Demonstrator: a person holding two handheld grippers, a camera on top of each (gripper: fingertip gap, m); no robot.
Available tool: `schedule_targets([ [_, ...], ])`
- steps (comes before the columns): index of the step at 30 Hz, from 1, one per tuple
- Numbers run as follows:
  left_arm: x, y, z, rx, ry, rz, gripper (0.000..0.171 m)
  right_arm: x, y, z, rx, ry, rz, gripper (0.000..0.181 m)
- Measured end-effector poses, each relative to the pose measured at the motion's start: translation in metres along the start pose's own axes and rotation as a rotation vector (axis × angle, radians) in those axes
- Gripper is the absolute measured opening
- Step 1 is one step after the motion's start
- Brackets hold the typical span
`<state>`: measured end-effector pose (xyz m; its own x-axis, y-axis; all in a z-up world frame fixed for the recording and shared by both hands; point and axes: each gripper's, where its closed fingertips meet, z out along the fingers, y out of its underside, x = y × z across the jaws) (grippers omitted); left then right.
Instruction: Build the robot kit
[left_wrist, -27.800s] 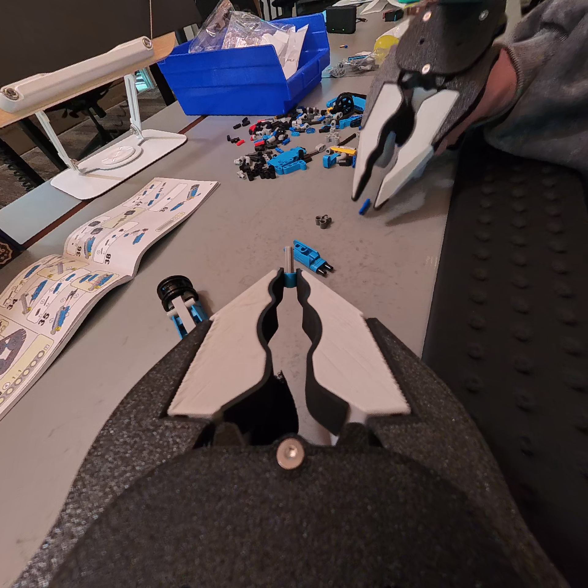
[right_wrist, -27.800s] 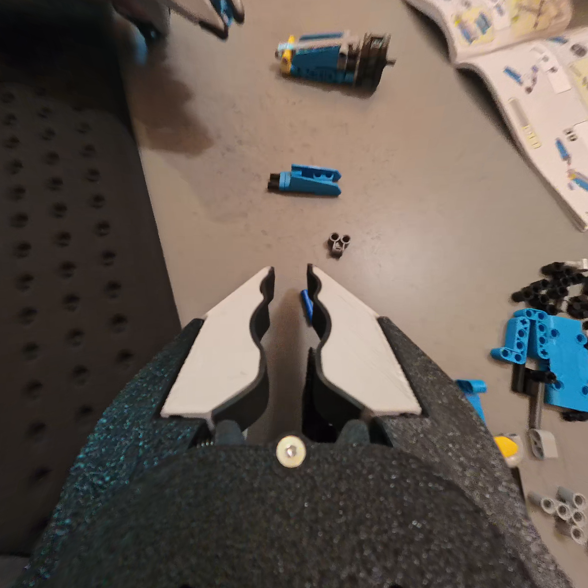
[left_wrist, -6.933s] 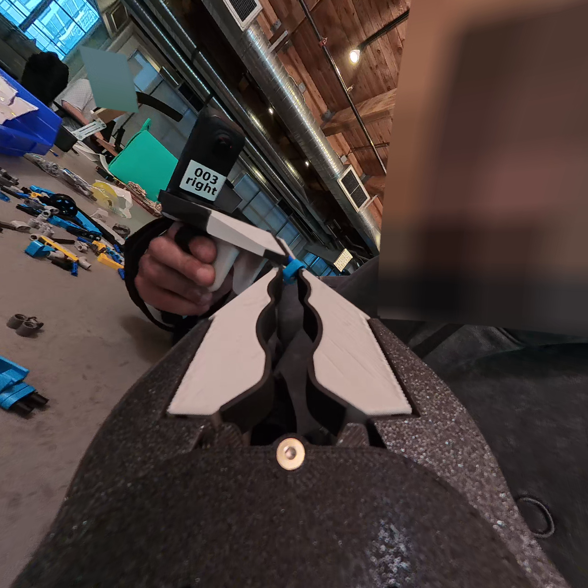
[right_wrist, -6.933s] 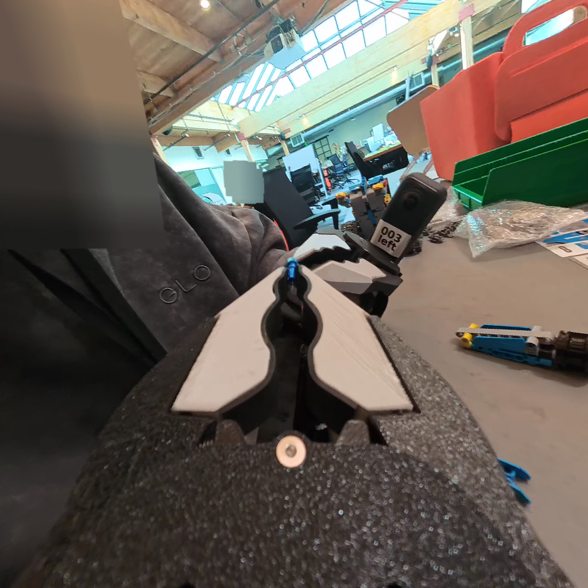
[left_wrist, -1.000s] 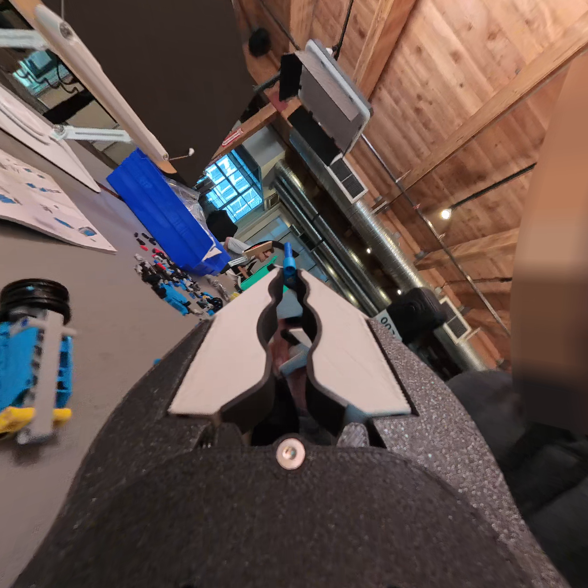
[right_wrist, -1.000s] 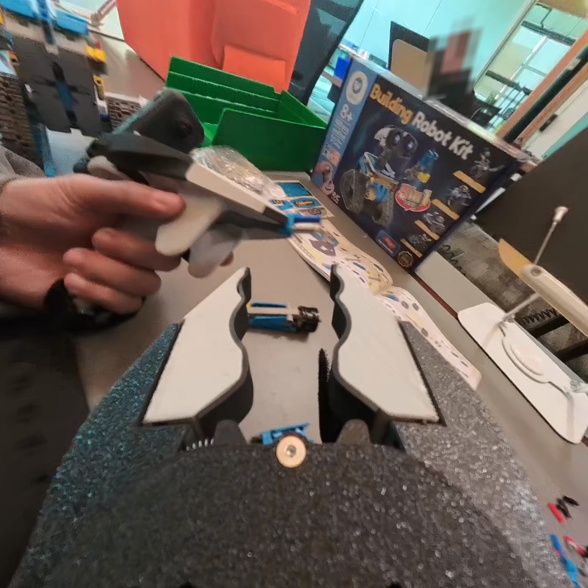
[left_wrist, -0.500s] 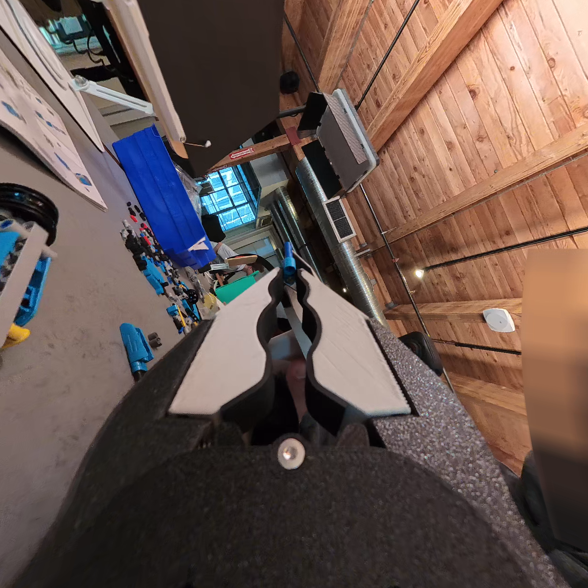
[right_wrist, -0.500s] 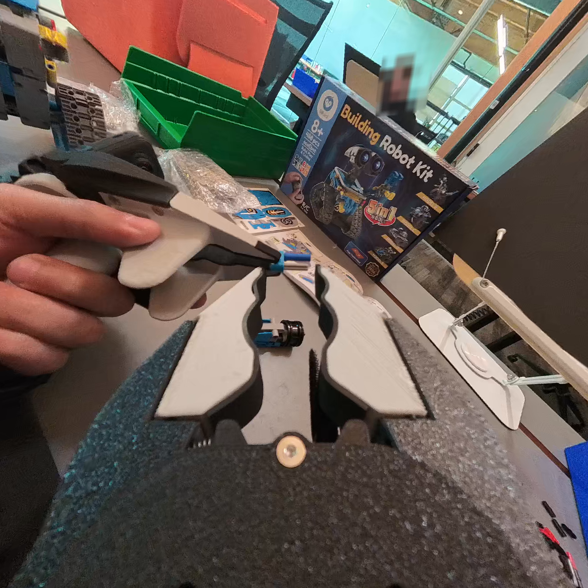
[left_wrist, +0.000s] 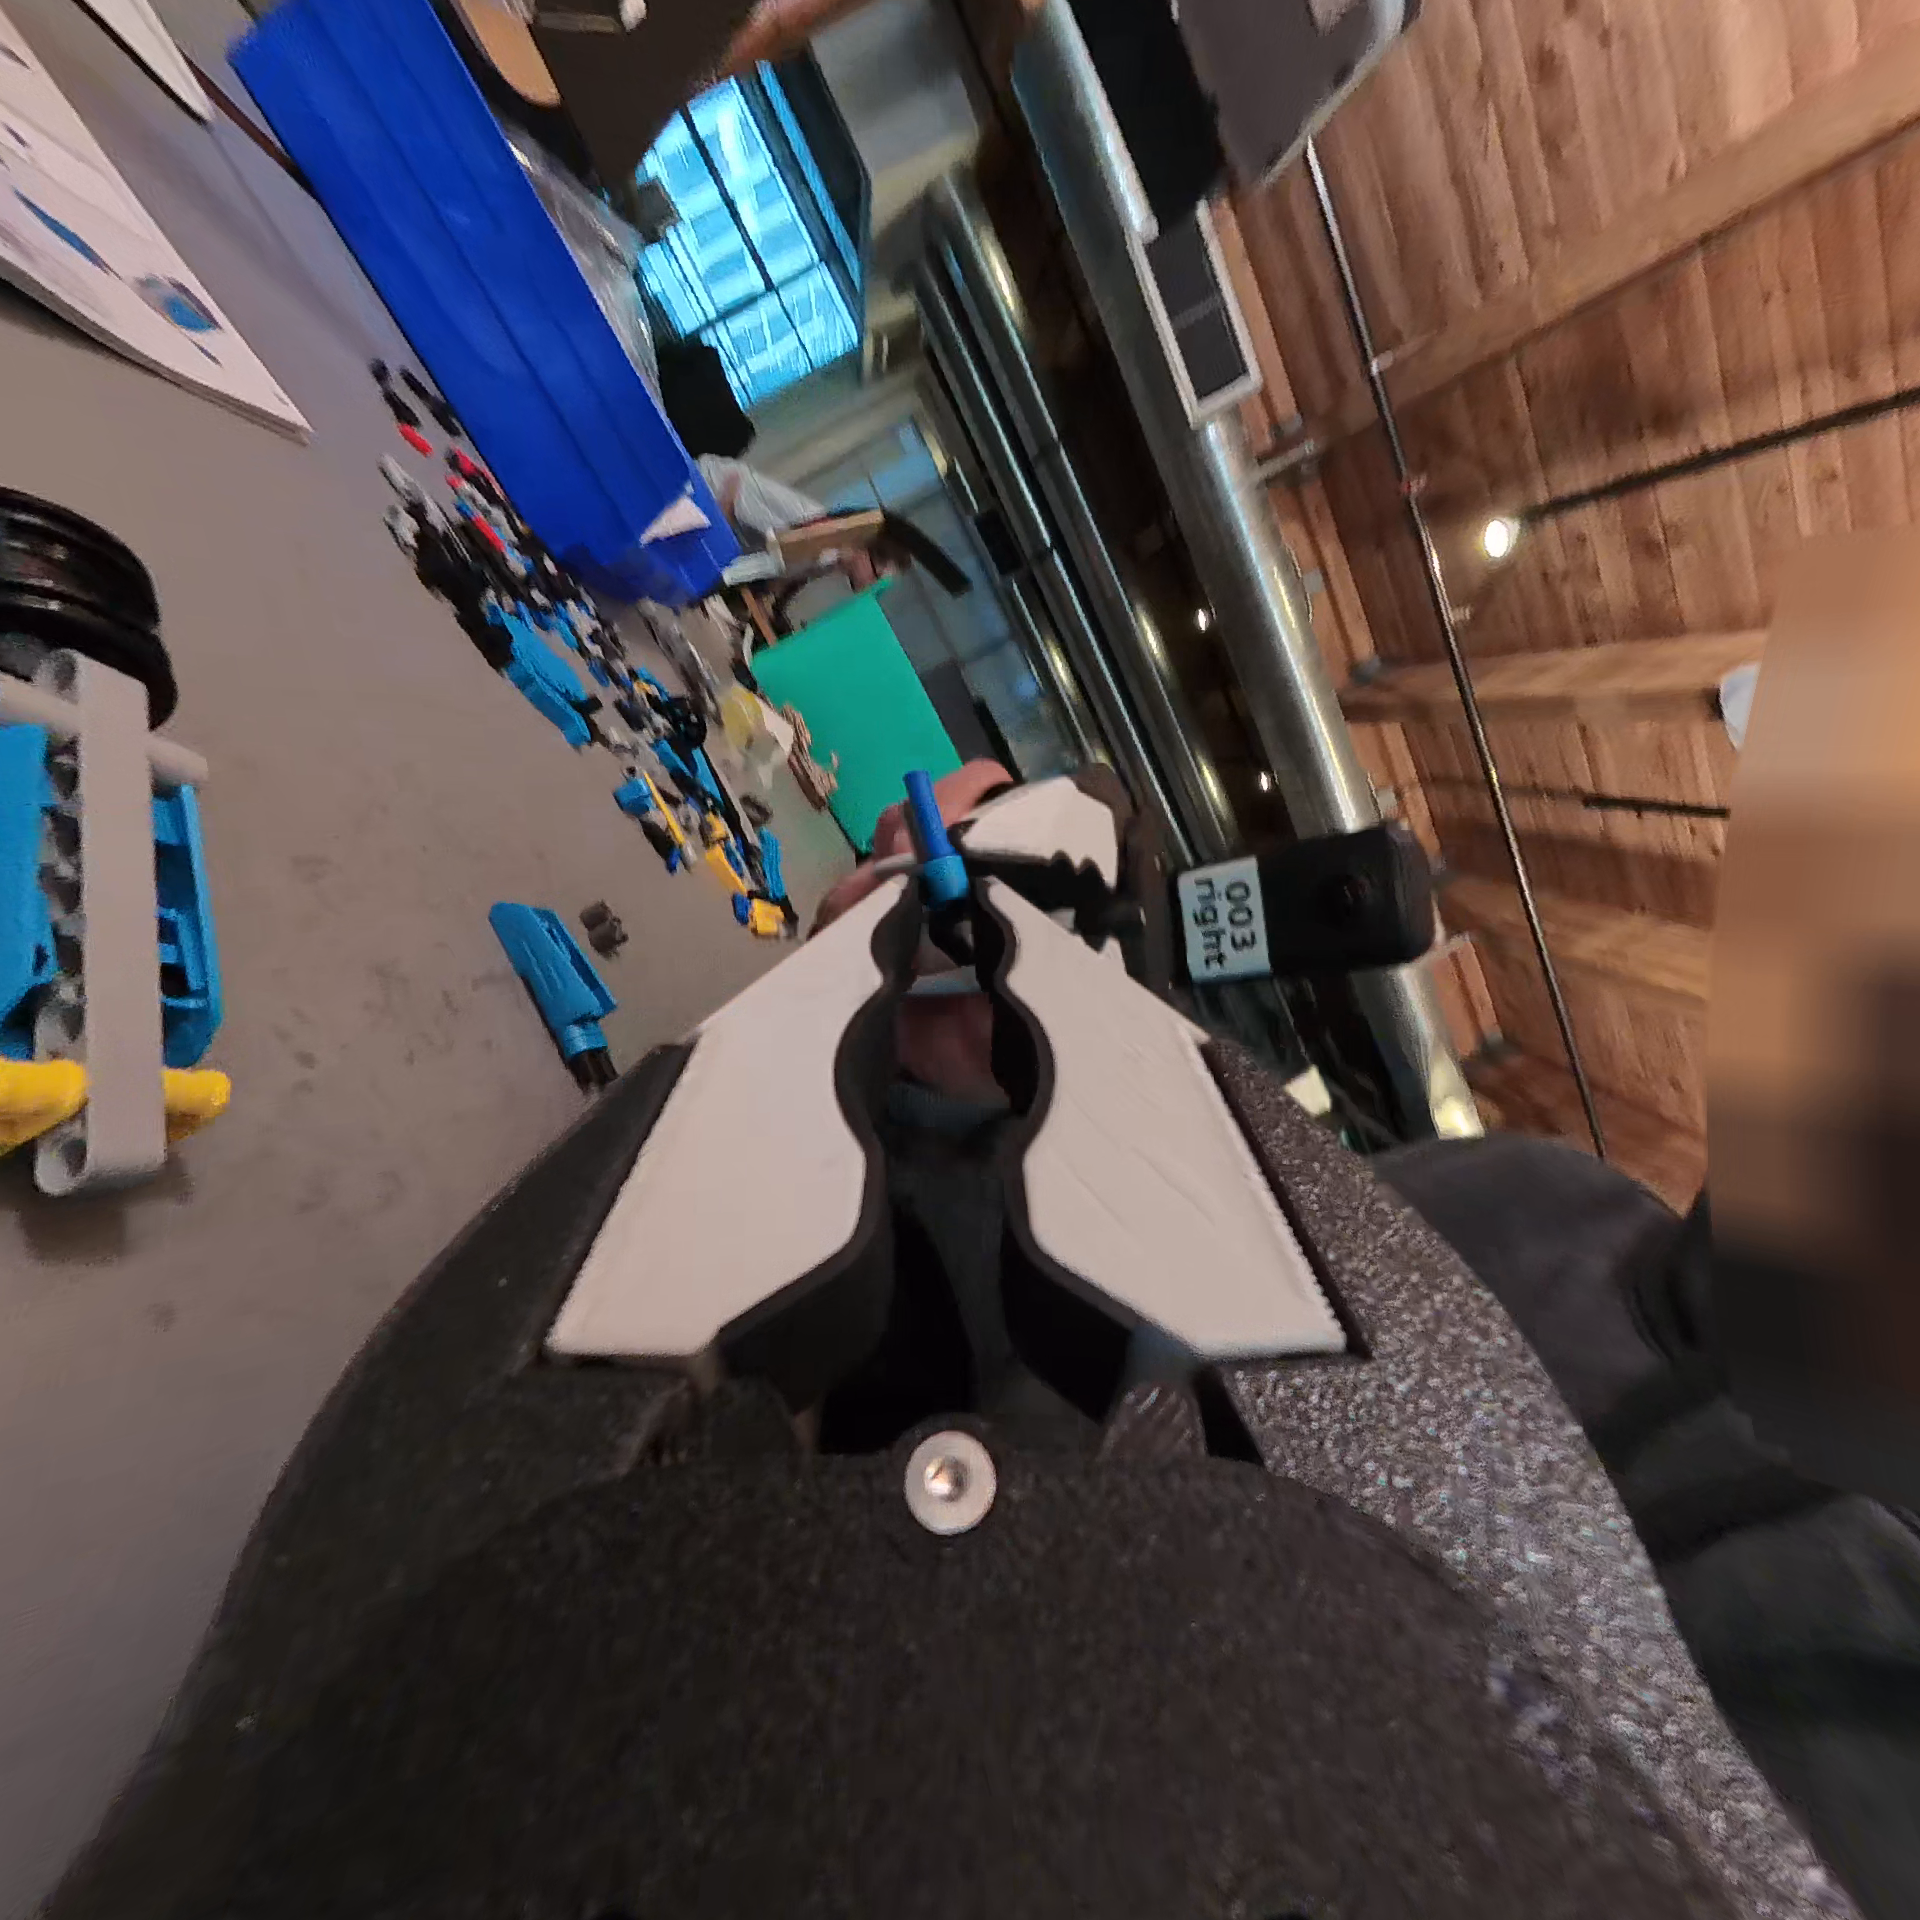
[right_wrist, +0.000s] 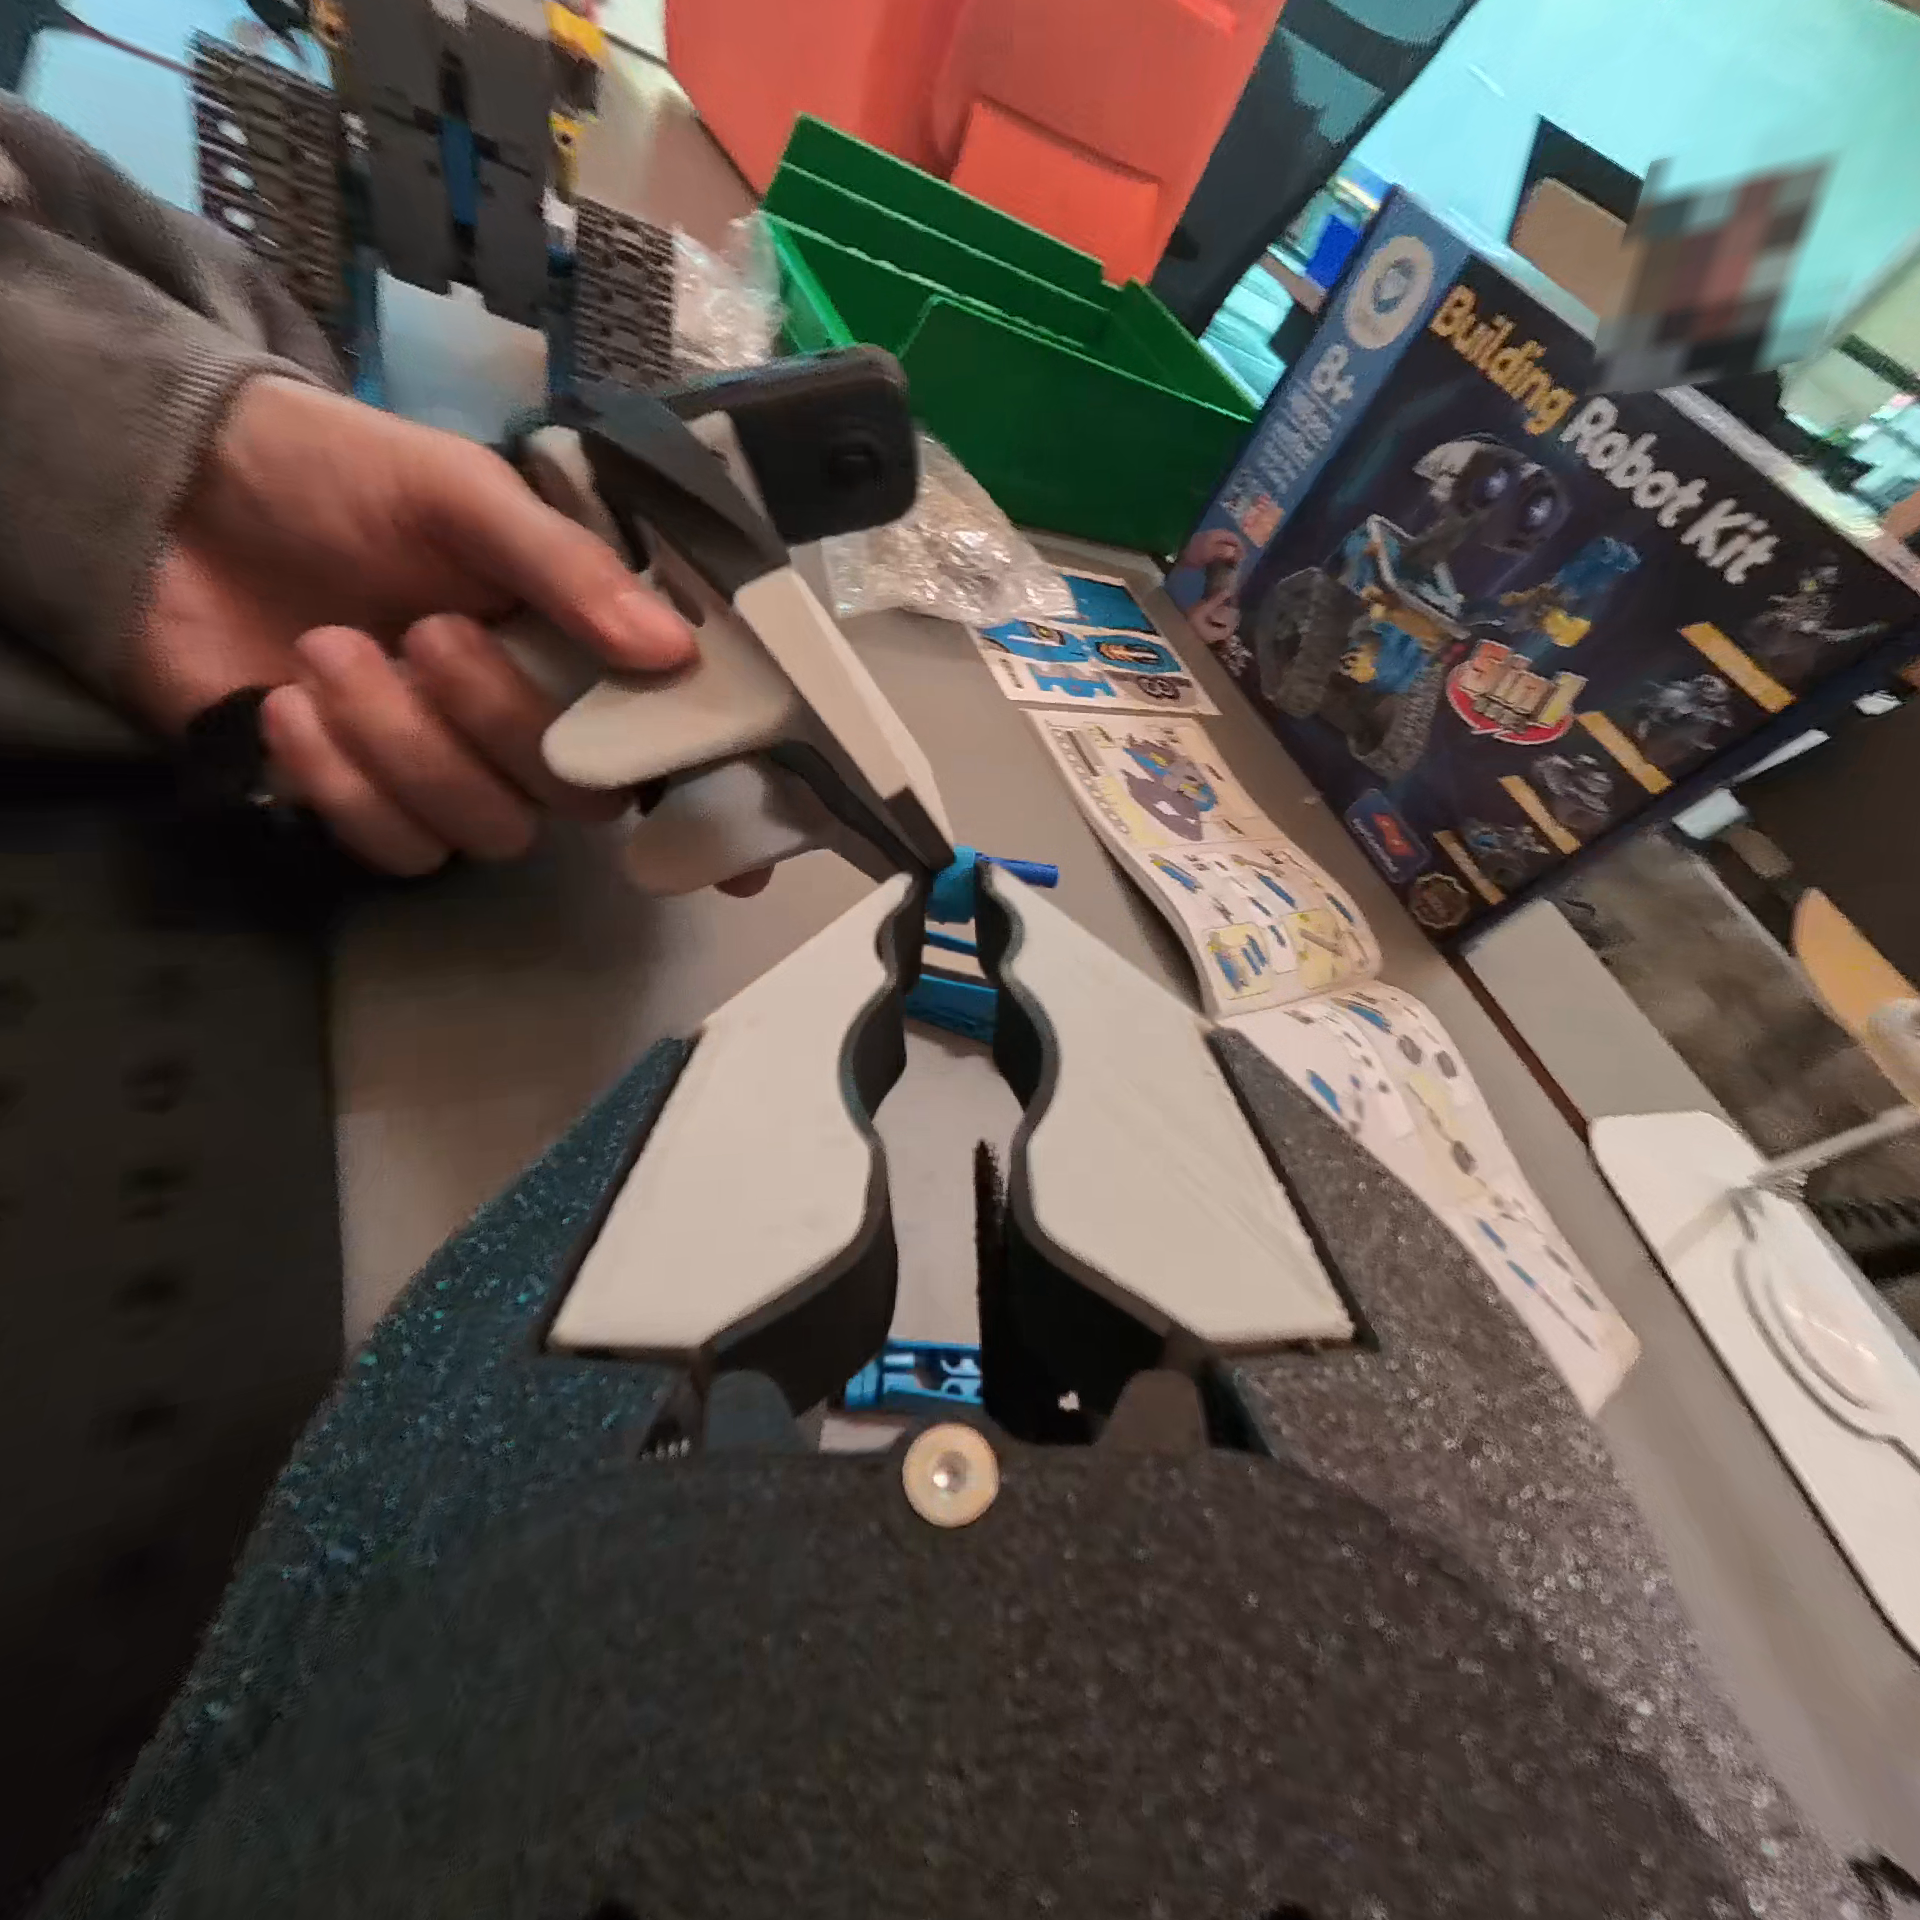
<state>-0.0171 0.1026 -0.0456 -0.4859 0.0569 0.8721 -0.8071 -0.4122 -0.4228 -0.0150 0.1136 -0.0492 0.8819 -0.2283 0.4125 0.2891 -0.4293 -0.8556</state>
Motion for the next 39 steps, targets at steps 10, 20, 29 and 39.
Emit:
schedule_targets([
  [10, -0.007, 0.006, 0.003, -0.039, -0.022, 0.009, 0.006, 0.005, 0.015, -0.002, -0.012, -0.059, 0.11, 0.032],
  [20, -0.008, 0.017, 0.007, -0.12, -0.03, 0.023, 0.02, -0.006, 0.018, 0.0, -0.037, -0.106, 0.052, 0.026],
  [29, -0.019, 0.022, 0.005, -0.165, -0.104, 0.064, 0.006, -0.01, 0.023, 0.005, -0.088, -0.073, -0.03, 0.025],
  [39, -0.023, 0.026, 0.006, -0.198, -0.127, 0.066, 0.007, -0.011, 0.029, 0.004, -0.096, -0.11, -0.052, 0.024],
])
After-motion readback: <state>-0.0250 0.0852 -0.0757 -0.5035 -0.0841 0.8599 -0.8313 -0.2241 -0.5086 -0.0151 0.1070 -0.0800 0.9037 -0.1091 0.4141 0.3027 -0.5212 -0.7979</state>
